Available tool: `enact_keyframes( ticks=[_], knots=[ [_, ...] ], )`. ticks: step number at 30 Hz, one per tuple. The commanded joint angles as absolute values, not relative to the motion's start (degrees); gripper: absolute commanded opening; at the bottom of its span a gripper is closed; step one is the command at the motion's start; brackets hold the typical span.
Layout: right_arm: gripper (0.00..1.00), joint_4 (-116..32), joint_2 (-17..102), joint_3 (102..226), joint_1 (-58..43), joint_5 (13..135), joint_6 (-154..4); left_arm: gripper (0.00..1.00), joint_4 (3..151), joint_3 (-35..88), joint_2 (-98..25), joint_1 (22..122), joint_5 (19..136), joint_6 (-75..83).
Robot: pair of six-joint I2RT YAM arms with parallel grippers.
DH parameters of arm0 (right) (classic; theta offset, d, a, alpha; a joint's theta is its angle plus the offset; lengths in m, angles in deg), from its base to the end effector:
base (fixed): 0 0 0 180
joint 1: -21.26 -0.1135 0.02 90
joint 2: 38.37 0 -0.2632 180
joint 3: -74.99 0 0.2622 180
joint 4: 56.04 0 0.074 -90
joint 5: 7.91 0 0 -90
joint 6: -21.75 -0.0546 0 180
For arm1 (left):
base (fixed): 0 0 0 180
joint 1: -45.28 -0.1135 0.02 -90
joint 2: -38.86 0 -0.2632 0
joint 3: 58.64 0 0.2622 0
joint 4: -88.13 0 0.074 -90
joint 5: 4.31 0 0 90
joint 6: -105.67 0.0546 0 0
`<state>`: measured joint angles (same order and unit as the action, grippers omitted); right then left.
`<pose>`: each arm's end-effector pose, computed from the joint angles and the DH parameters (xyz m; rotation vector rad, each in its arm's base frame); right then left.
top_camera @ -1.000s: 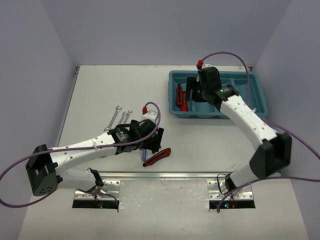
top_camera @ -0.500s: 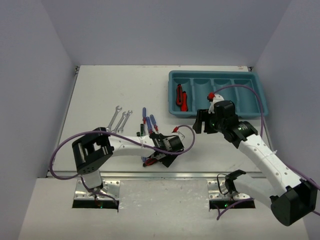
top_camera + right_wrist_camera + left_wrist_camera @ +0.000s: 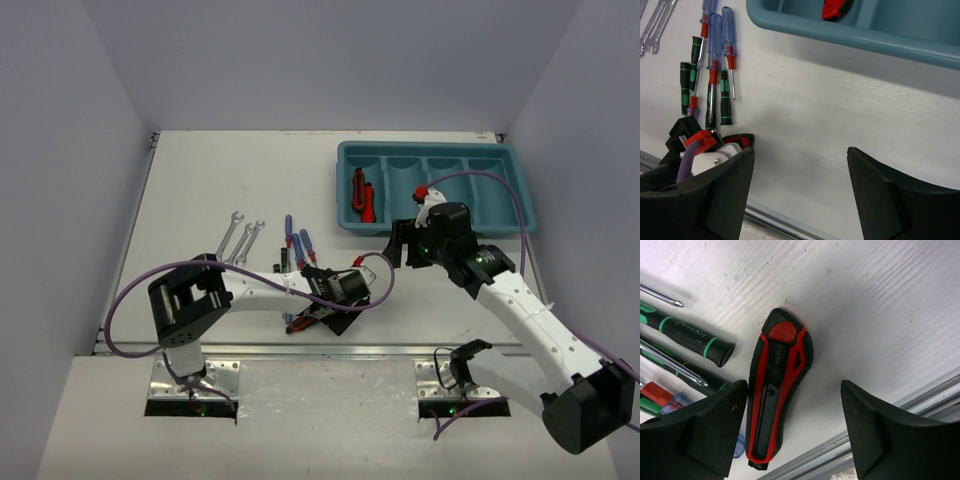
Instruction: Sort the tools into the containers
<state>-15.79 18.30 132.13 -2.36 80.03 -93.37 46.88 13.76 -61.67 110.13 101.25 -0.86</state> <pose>0.2158 0.0965 0.2533 0.0108 2.3122 0.4850 0.1594 -0.3051 0.1302 1.0416 2.4856 -0.0404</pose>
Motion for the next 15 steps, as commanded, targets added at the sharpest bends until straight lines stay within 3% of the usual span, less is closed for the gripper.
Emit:
enact_keyframes(
  ticks=[1, 6, 11, 15],
  knots=[
    [0.75, -18.4, 16.9, 131.8, -2.0, 79.3, -92.3, 0.72, 48.4, 14.3, -63.7, 109.3, 100.0, -0.6],
    [0.75, -18.9, 16.6, 131.6, -2.0, 78.9, -92.3, 0.67, 48.2, 14.4, -65.3, 109.3, 99.5, -0.9],
    [0.75, -19.0, 16.2, 131.4, -2.0, 79.0, -92.3, 0.37, 47.7, 14.0, -64.2, 109.4, 98.9, -2.6],
    [0.75, -19.3, 15.9, 131.3, -2.0, 79.0, -92.5, 0.19, 47.7, 13.5, -63.4, 109.4, 97.9, -3.7]
  ],
)
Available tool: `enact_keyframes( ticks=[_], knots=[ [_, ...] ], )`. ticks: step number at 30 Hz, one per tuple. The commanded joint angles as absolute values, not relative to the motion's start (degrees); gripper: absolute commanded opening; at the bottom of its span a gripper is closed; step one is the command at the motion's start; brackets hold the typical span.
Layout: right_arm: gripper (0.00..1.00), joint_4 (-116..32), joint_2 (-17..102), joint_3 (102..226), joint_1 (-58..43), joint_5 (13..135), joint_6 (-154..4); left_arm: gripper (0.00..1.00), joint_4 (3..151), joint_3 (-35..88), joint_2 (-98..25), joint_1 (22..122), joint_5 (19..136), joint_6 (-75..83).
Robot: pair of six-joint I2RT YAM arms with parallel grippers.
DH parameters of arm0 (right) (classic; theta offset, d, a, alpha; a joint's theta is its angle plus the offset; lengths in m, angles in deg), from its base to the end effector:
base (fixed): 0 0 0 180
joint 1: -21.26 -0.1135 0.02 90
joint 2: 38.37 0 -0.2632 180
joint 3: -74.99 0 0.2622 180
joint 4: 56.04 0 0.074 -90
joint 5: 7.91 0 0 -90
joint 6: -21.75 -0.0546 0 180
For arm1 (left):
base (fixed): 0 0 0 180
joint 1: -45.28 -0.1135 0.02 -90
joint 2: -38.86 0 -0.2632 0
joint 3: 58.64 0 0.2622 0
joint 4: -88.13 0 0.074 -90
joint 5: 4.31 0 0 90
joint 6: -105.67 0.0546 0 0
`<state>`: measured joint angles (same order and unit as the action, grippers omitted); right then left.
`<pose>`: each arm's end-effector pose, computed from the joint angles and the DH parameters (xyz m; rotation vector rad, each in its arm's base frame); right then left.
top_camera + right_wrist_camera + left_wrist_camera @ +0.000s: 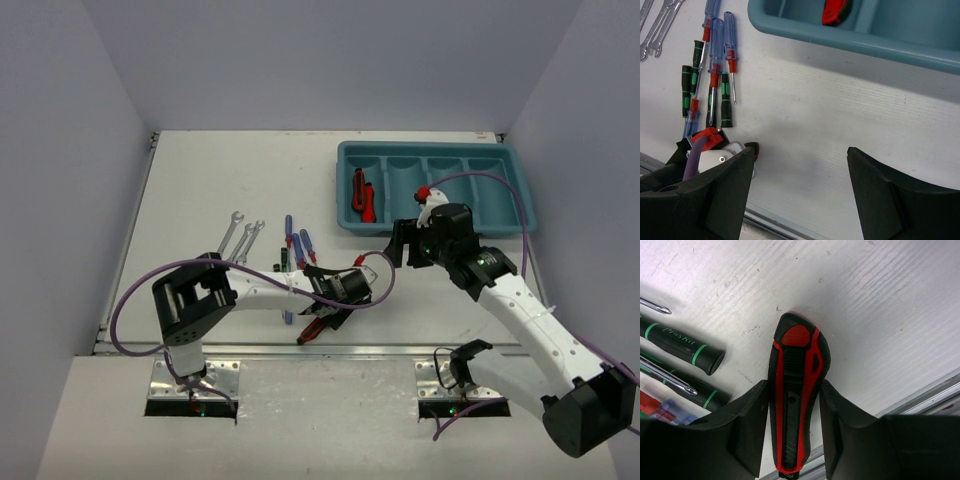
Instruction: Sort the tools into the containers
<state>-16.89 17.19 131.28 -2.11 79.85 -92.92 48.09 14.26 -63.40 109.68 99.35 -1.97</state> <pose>0.2140 0.0948 0.2540 0.0043 2.2879 0.4908 0.1625 -0.3093 0.1232 1.0232 2.5157 -0.0785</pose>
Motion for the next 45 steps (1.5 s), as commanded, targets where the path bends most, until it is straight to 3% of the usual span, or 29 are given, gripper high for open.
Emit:
enact_keyframes(
  ticks=[1, 4, 10, 12, 14, 15, 17, 21, 26, 38, 41, 45],
  knots=[
    [0.75, -19.2, 15.8, 131.3, -2.0, 79.0, -92.5, 0.11, 47.7, 13.4, -63.2, 109.4, 97.7, -4.0],
    [0.75, -19.2, 15.3, 131.3, -2.0, 78.6, -92.4, 0.01, 47.3, 14.1, -61.4, 109.4, 98.1, -5.7],
    [0.76, -19.4, 11.4, 130.2, -2.0, 78.5, -93.6, 0.00, 44.7, 18.0, -54.8, 108.9, 105.0, -10.9],
    [0.81, -20.2, 7.8, 128.9, -2.0, 76.4, -94.4, 0.00, 44.0, 20.6, -51.7, 108.1, 107.5, -14.1],
    [0.96, -21.8, 3.1, 127.5, -2.0, 76.4, -96.2, 0.00, 43.9, 22.3, -49.5, 107.3, 109.2, -17.3],
    [0.99, -22.4, 1.5, 126.6, -2.0, 77.3, -97.4, 0.00, 43.8, 22.8, -47.9, 106.7, 111.3, -18.4],
    [0.99, -23.7, -2.4, 124.6, -2.1, 76.6, -98.5, 0.00, 45.0, 22.3, -43.5, 105.2, 114.1, -21.2],
    [0.98, -31.3, -5.8, 120.9, -2.1, 62.0, -99.9, 0.00, 50.2, 19.7, -36.4, 102.6, 114.3, -26.2],
    [0.90, -44.2, 1.7, 115.5, -3.3, 49.1, -107.1, 0.00, 58.9, 14.9, -29.3, 102.5, 113.5, -32.6],
    [0.84, -55.2, 13.0, 117.9, -15.7, 53.9, -107.2, 0.00, 67.2, 10.0, -28.5, 102.8, 110.7, -38.9],
    [0.75, -56.2, 16.5, 118.6, -16.2, 54.7, -107.4, 0.00, 68.5, 10.0, -28.8, 103.0, 109.7, -38.8],
    [0.48, -56.7, 19.9, 120.4, -16.5, 56.9, -105.9, 0.00, 69.0, 10.8, -29.3, 103.1, 107.8, -38.5]
  ],
)
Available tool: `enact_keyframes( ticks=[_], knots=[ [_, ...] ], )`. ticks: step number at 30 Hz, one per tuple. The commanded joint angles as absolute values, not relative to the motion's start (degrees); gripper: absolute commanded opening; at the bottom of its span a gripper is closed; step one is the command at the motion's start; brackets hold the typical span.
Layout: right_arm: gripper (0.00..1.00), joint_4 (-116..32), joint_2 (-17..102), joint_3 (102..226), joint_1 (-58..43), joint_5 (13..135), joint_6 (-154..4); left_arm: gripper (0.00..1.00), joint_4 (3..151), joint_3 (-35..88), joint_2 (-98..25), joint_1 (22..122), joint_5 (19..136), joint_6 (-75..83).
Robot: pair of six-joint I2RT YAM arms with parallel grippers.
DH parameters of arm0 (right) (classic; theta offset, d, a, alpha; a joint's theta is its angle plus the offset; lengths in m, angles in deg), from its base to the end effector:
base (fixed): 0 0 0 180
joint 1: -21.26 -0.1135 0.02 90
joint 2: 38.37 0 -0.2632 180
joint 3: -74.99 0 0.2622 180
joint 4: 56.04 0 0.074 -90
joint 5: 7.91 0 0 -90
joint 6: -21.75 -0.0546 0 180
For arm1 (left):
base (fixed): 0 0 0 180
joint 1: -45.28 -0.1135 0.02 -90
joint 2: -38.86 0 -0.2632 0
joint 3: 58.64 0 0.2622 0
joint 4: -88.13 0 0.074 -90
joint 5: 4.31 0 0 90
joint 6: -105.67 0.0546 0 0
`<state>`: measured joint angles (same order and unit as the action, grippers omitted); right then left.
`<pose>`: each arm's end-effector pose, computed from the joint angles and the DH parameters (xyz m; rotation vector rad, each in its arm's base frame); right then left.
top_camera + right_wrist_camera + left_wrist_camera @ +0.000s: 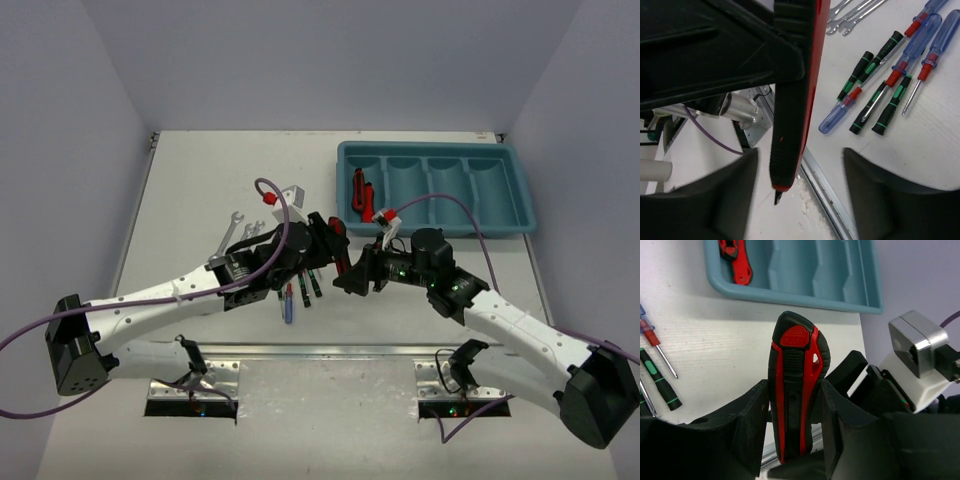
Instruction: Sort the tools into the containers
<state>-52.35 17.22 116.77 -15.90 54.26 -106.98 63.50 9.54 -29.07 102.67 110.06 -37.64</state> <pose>0.1779 0.1668 0.2313 -0.3433 2.0489 1.3209 0.1785 -0.2372 0.3075 -0.2106 2.0428 -0.8290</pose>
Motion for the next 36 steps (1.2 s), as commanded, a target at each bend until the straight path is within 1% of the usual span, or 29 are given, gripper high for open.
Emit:
enact_keyframes(
  ticks=[1, 2, 3, 4, 5, 6, 7, 8, 9, 10, 13, 15, 18, 21, 26, 30, 34, 35, 36],
  knots=[
    [0.37, -56.6, 20.1, 120.7, -16.5, 57.6, -105.6, 0.00, 69.0, 11.0, -29.4, 103.1, 107.5, -38.3],
    [0.19, -56.3, 20.5, 121.3, -16.5, 58.4, -105.1, 0.00, 69.0, 11.3, -29.5, 103.2, 106.9, -38.1],
    [0.03, -56.0, 20.9, 121.8, -16.5, 59.0, -104.6, 0.00, 69.0, 11.5, -29.5, 103.2, 106.5, -37.9],
    [0.00, -55.6, 21.2, 122.3, -16.5, 59.3, -104.3, 0.00, 69.0, 11.7, -29.5, 103.2, 106.6, -37.6],
    [0.00, -54.9, 21.3, 122.8, -16.5, 59.9, -104.1, 0.03, 68.8, 12.0, -29.6, 103.2, 106.9, -37.0],
    [0.00, -53.2, 21.2, 123.4, -16.5, 61.6, -103.9, 0.16, 68.1, 12.5, -29.8, 103.1, 107.4, -35.2],
    [0.00, -51.8, 21.2, 124.2, -16.5, 64.0, -103.7, 0.41, 67.1, 13.3, -30.0, 103.1, 107.8, -33.1],
    [0.00, -50.1, 21.2, 124.9, -16.5, 66.5, -103.7, 0.72, 65.1, 14.7, -30.3, 103.1, 108.5, -31.3],
    [0.00, -47.7, 21.2, 125.3, -16.4, 67.9, -103.7, 0.95, 61.7, 16.6, -30.4, 103.1, 110.3, -30.7],
    [0.00, -46.2, 21.4, 125.7, -16.4, 70.0, -103.7, 1.00, 59.1, 18.0, -30.4, 103.1, 112.1, -30.2],
    [0.00, -39.2, 24.7, 128.8, -15.6, 78.0, -102.7, 1.00, 49.4, 21.7, -27.0, 103.1, 121.8, -28.9],
    [0.00, -35.4, 27.2, 132.5, -14.3, 81.5, -101.7, 1.00, 45.6, 21.9, -24.5, 103.0, 127.8, -28.9],
    [0.00, -30.7, 33.2, 138.4, -10.1, 84.1, -100.4, 1.00, 39.9, 21.0, -20.0, 103.0, 131.5, -28.7],
    [0.00, -28.7, 39.7, 144.6, -6.2, 85.0, -99.2, 1.00, 35.5, 20.1, -17.0, 102.9, 131.9, -28.6],
    [0.00, -21.3, 57.6, 163.5, -1.4, 84.0, -94.5, 1.00, 31.1, 15.4, -14.3, 102.6, 132.3, -27.6],
    [0.00, -15.0, 68.7, 178.6, -1.0, 86.4, -92.5, 1.00, 31.2, 11.4, -15.9, 100.4, 130.2, -27.9],
    [0.00, -9.9, 77.0, 187.1, -0.7, 88.4, -92.5, 1.00, 31.9, 10.2, -17.5, 97.7, 129.2, -27.3],
    [0.02, -8.9, 78.6, 188.4, -0.6, 88.8, -92.5, 1.00, 32.0, 10.1, -17.8, 97.0, 129.0, -27.1],
    [0.12, -7.9, 80.0, 190.0, -0.7, 89.4, -92.6, 1.00, 32.3, 9.8, -17.9, 96.3, 128.8, -27.0]
  ],
)
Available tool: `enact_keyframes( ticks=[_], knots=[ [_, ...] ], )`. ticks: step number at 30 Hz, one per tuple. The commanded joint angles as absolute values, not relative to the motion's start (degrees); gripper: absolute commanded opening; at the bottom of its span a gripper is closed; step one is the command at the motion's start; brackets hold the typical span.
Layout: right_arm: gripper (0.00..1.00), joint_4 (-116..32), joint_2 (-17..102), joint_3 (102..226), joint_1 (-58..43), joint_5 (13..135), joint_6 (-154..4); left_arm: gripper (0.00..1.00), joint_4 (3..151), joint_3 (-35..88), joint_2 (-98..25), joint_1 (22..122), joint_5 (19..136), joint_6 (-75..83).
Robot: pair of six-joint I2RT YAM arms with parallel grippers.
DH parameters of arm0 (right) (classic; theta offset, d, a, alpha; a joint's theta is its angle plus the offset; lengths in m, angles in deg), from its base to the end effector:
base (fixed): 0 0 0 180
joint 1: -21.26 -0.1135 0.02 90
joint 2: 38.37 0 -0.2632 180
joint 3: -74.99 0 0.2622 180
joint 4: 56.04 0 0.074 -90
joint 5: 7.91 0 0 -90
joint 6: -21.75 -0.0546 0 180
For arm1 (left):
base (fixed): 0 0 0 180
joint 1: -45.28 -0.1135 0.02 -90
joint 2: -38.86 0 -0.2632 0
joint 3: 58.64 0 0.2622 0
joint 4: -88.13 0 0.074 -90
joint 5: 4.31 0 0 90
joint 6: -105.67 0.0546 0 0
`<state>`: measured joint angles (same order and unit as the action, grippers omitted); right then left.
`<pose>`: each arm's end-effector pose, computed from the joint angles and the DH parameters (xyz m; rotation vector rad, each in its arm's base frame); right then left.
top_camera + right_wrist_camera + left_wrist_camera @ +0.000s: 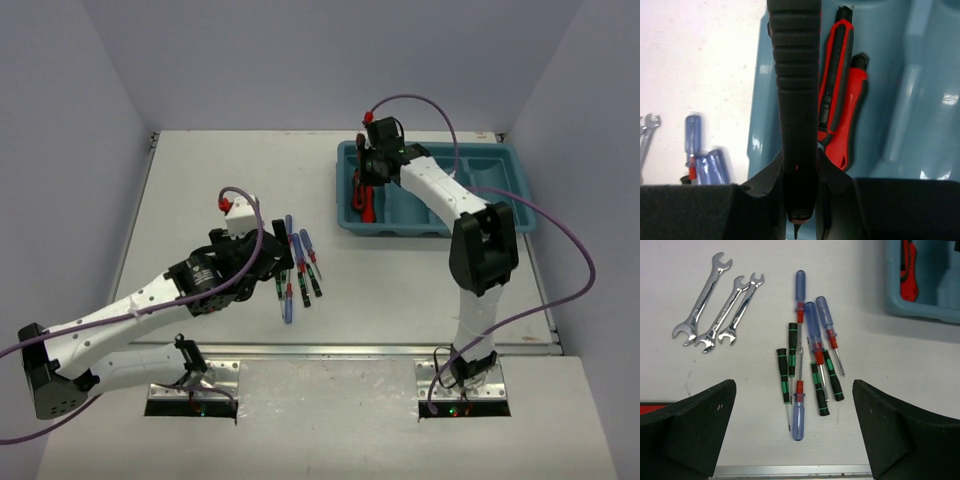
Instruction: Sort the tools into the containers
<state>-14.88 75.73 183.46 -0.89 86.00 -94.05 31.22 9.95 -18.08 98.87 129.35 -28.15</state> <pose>0.4426 0.1762 0.2344 0.1092 2.4057 0.3124 0.1568 -0.1491 0.3064 -0.1648 2.1054 -0.0935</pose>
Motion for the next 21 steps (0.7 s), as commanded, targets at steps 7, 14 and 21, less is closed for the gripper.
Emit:
enact_keyframes(
  ticks=[7, 14, 21],
  knots=[
    [0.68, -2.1, 81.5, 197.1, -0.7, 90.0, -92.4, 1.00, 36.1, 6.8, -20.0, 88.1, 124.4, -27.1],
    [0.71, -5.0, 67.8, 187.6, -0.6, 88.7, -90.1, 1.00, 34.7, 6.5, -22.1, 77.4, 120.1, -31.4],
    [0.78, -10.5, 51.6, 170.2, 1.2, 82.6, -89.0, 1.00, 20.9, 6.1, -19.6, 71.1, 126.7, -48.7]
  ],
)
